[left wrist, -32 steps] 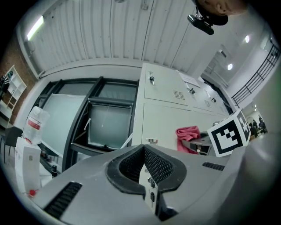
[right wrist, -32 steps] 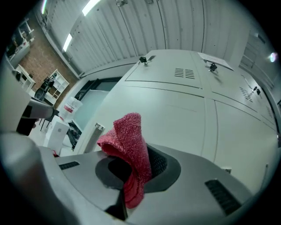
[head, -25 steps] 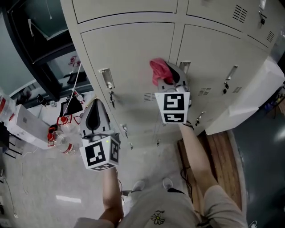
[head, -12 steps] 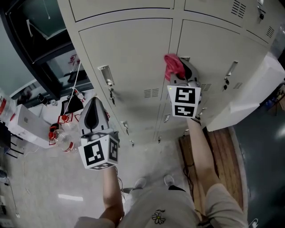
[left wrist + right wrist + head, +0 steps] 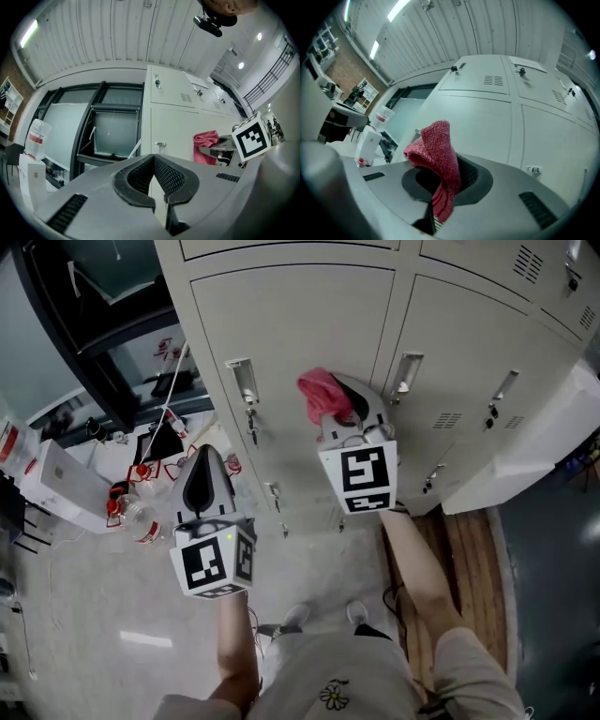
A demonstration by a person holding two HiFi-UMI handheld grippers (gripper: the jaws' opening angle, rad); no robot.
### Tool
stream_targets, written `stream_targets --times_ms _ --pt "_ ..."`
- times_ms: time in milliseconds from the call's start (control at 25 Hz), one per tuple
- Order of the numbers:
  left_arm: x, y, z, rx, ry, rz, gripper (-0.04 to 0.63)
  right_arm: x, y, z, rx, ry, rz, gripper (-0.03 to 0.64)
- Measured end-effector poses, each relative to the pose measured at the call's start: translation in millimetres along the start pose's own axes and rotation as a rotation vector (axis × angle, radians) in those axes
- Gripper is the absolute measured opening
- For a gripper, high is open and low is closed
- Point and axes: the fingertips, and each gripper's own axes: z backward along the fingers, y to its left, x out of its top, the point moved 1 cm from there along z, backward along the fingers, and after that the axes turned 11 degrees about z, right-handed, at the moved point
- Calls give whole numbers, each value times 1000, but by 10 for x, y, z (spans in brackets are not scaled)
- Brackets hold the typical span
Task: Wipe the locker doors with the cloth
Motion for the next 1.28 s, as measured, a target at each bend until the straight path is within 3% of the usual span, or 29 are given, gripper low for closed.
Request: stream_targets --times_ms 280,560,1080,1280 --pt "-112 44 112 -15 19 19 17 -35 810 -305 140 -26 -49 29" --pt "-246 54 184 -33 48 20 17 -199 1218 -463 188 4 -49 29" --pt "-265 76 164 -24 49 21 17 -361 1237 -542 170 42 -62 29" --pt "-231 63 120 -36 23 13 17 -429 1054 -481 120 50 -71 29"
